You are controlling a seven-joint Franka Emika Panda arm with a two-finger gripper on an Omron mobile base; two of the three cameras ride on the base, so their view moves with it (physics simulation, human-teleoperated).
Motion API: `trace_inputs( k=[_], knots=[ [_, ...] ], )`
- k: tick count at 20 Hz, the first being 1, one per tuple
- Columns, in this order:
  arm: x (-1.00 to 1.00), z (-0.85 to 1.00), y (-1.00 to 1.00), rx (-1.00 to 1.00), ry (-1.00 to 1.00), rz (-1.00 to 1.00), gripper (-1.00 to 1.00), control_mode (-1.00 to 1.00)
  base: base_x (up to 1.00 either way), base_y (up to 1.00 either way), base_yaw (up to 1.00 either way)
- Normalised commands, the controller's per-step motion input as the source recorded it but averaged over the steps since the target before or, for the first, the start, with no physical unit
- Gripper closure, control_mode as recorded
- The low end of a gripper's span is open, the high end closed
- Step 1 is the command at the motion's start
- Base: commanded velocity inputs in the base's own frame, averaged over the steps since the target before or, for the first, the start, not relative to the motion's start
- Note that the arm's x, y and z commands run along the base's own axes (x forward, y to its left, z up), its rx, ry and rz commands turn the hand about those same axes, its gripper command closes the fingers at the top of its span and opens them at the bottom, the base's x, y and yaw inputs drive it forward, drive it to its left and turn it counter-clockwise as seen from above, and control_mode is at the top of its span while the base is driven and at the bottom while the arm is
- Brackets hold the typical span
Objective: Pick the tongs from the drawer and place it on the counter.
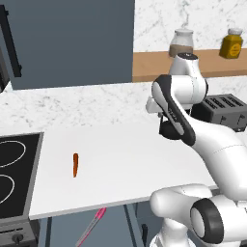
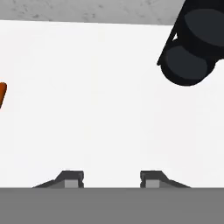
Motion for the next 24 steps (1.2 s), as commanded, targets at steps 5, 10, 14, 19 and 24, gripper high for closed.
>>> trace_inputs(
  k=[5,10,14,19,24],
  knots=[
    [-0.31,-0.03,0.13,0.00,0.02,0.00,-1.00,-1.00,0.00,0.00,0.00],
    [-0.79,-0.26,0.89,0.01,0.08,0.00,-1.00,-1.00,0.00,0.00,0.00],
    [-0.81,-0.31,1.00,0.00,0.00,0.00,-1.00,-1.00,0.00,0.00,0.00],
    [-0.75,-0.40,1.00,-0.01,0.00,0.00,-1.00,-1.00,0.00,0.00,0.00],
    [-0.96,-0.69,1.00,0.00,0.00,0.00,-1.00,-1.00,0.00,0.00,0.00]
  ],
)
